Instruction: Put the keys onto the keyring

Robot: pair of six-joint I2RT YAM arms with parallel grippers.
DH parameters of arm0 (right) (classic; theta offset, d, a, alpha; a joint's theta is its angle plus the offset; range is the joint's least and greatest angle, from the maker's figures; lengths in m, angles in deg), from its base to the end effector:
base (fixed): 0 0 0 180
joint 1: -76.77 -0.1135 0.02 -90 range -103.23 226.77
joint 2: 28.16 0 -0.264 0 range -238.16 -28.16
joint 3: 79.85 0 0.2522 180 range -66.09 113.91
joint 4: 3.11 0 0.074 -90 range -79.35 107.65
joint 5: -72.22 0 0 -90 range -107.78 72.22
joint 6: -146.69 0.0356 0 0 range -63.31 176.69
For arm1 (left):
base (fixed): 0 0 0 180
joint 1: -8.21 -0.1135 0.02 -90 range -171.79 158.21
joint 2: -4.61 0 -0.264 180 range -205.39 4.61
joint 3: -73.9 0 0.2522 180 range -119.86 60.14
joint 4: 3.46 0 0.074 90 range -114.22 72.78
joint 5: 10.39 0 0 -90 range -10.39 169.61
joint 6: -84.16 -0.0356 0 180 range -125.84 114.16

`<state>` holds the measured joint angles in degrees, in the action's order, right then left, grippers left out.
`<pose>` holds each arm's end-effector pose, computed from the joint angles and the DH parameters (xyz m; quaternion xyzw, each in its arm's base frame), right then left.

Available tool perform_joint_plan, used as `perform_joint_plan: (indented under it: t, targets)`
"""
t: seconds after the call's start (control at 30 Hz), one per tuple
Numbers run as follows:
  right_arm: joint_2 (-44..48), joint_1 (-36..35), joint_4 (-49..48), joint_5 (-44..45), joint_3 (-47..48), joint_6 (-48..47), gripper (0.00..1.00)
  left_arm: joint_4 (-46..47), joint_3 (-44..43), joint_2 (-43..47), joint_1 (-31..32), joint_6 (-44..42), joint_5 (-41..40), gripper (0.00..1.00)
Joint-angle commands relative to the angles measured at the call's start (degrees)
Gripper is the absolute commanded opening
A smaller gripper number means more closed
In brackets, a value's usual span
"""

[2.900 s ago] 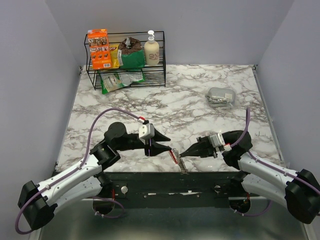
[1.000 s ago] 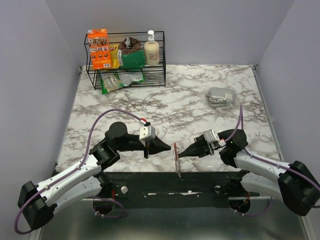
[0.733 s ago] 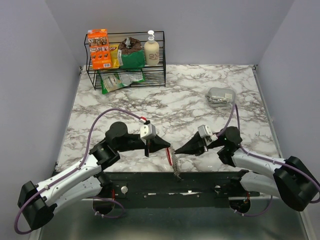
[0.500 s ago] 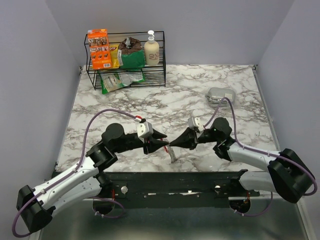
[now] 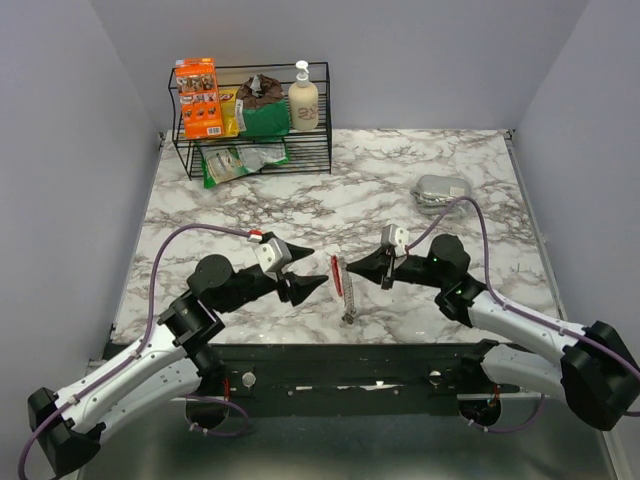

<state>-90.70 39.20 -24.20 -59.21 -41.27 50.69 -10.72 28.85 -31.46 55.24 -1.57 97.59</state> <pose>0.1674 0.1585 0.2403 -0.4779 0.5389 0.4220 0.5506 0.1034 -0.1271 0.3115 0.3552 0.5996 -0.4049 0.5919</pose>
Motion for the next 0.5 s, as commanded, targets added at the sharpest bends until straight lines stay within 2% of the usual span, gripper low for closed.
perform_joint_plan:
  t: [0.0, 0.13, 0.27, 0.37, 0.47]
  targets:
    - [4.0, -0.3, 6.4, 12.2, 0.6, -5.1, 0.0, -1.2, 1.3, 1.1, 0.3, -0.5, -5.0, 0.73]
    - [3.9, -0.3, 12.1, 14.2, 2.3, -9.1, 0.0, -1.6, 1.3, 1.0, 0.3, -0.3, -5.1, 0.73]
    - [-0.1, -0.2, 16.7, 10.5, 4.7, -11.7, 0.0, -1.9, 1.1, 1.3, 0.3, -0.3, -6.0, 0.74]
    - [-6.4, -0.3, 15.4, 4.3, 5.3, -7.6, 0.01, -2.0, 1.5, 1.9, 0.3, -0.1, -7.7, 0.74]
    - [-10.6, -0.4, 11.8, 1.8, 4.6, -5.2, 0.01, -2.1, 1.7, 2.1, 0.3, 0.1, -8.2, 0.74]
